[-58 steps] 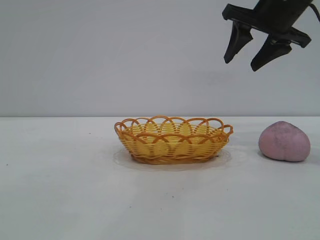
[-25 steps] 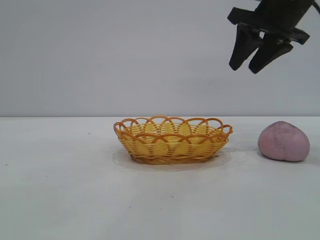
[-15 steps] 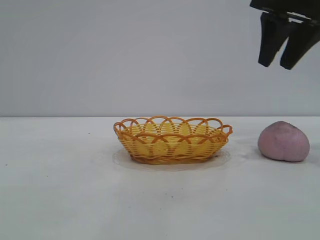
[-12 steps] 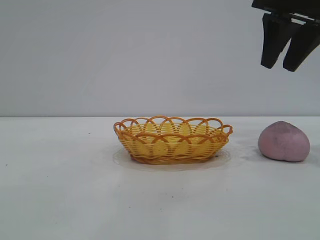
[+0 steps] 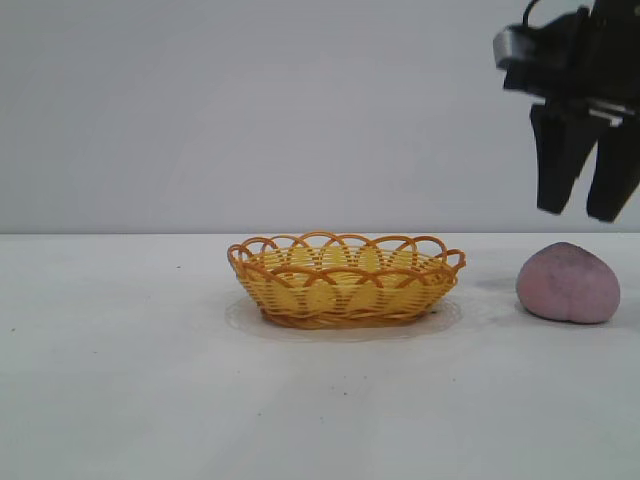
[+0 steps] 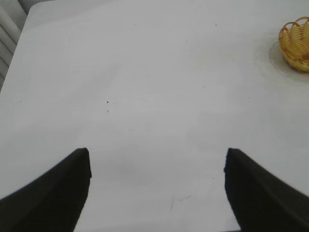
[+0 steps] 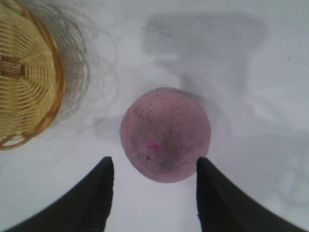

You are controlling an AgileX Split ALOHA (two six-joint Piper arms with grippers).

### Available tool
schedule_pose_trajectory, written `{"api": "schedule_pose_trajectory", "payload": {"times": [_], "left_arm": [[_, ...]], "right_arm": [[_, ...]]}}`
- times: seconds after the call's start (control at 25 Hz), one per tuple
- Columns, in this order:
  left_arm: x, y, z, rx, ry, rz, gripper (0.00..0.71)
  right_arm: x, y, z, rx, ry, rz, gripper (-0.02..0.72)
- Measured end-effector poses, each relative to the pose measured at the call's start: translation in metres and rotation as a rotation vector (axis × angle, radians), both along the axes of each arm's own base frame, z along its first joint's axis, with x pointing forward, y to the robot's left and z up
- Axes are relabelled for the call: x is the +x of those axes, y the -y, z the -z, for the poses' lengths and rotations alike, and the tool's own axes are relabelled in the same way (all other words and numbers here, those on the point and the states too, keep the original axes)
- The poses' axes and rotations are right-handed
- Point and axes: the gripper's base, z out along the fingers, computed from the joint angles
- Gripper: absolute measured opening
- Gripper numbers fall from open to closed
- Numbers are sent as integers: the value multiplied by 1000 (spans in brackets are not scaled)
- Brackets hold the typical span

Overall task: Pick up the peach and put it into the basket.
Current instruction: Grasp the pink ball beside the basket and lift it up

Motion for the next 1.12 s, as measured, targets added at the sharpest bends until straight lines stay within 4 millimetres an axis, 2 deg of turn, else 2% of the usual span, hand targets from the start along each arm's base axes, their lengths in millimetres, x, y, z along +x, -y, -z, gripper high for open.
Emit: {"api": "schedule_pose_trajectory", "payload": {"times": [0.08, 0.12, 0.16, 0.2, 0.32, 0.44, 0.68, 0.96, 1.12], "left_arm": [[0, 0, 0, 0, 0, 0, 534], [0, 0, 0, 0, 0, 0, 534], [0, 0, 0, 0, 0, 0, 534], [0, 0, 0, 0, 0, 0, 534], [0, 0, 0, 0, 0, 0, 534], [0, 0, 0, 0, 0, 0, 534], [0, 0, 0, 0, 0, 0, 534], [0, 0, 0, -2, 0, -1, 534], [0, 0, 0, -2, 0, -1, 534]], "right_arm": [[2, 0, 10, -5, -26, 2, 351], [2, 0, 16, -8, -41, 2, 304], [2, -1, 20, -10, -54, 3, 317], [3, -1, 23, -12, -65, 3, 246], [2, -1, 29, -16, -90, 1, 102], [3, -1, 27, -14, -87, -21, 0], [16, -4, 4, 0, -38, -45, 0], [25, -13, -64, 101, 101, -51, 0], [18, -33, -81, 164, 100, -124, 0]]}}
